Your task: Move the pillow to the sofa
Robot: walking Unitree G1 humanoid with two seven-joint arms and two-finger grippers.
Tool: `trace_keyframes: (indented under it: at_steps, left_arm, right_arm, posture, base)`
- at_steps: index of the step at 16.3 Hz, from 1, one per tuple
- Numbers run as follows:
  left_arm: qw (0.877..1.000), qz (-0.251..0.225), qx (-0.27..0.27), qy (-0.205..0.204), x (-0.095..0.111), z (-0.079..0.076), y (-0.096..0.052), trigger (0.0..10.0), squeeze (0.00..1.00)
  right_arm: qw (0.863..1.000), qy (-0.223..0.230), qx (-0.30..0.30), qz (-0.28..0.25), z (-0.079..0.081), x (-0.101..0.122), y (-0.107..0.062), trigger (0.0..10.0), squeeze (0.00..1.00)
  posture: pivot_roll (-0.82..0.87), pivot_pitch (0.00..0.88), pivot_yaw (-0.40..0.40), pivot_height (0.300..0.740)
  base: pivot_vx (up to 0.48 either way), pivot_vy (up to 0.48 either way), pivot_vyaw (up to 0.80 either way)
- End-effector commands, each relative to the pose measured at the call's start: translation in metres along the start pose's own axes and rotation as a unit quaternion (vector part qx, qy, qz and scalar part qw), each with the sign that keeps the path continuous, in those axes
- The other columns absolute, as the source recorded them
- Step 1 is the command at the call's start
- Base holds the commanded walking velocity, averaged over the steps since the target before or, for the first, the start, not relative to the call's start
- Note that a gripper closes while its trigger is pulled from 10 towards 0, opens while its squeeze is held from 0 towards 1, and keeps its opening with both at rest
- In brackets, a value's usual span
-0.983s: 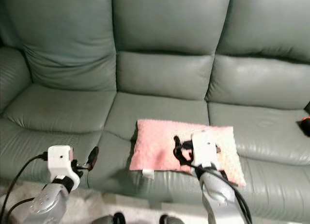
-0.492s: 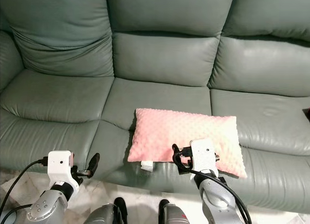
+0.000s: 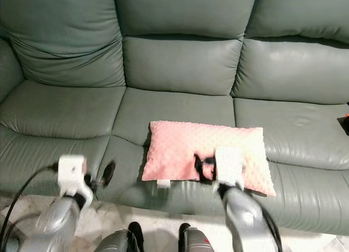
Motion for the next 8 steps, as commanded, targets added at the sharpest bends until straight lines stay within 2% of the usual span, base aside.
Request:
trace_keyframes:
  at_steps: [1, 3, 5, 8]
  left_arm:
    - [1.000, 0.003, 0.014, 0.000, -0.001, 0.005, 0.004, 10.0, 0.00]
    - [0.999, -0.035, 0.021, 0.015, 0.016, 0.006, 0.015, 10.0, 0.00]
    - [0.992, -0.099, 0.062, 0.047, 0.044, 0.015, 0.021, 10.0, 0.00]
    - [0.981, -0.173, 0.071, 0.057, 0.081, 0.017, 0.016, 10.0, 0.00]
  right_arm:
    - [1.000, 0.003, -0.010, -0.004, -0.003, 0.000, 0.004, 10.0, 0.00]
    - [0.999, -0.008, -0.017, -0.034, -0.007, 0.014, 0.011, 10.0, 0.00]
    - [0.995, -0.028, -0.028, -0.094, -0.010, 0.039, 0.012, 10.0, 0.00]
    - [0.989, -0.038, -0.041, -0.134, -0.013, 0.056, 0.004, 10.0, 0.00]
  posture:
    - [-0.13, 0.176, 0.045, 0.740]
    - [-0.14, 0.140, 0.046, 0.740]
    - [-0.15, 0.092, 0.048, 0.740]
    - [-0.16, 0.060, 0.054, 0.740]
  base:
    - [0.000, 0.000, 0.00]
    - [0.000, 0.000, 0.00]
    - [0.000, 0.000, 0.00]
    - [0.000, 0.000, 0.00]
Point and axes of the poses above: a point about 5 cm out from each wrist's last joint towards the gripper, its own y axis pointing out of the wrist towards the gripper, its own x axis along the axis of the wrist's last joint, z = x × y, the point moved 1 cm from there along y, pointing out of the wrist towards the gripper, and after that the axes turned 5 degrees about y, right-handed, at the moved point
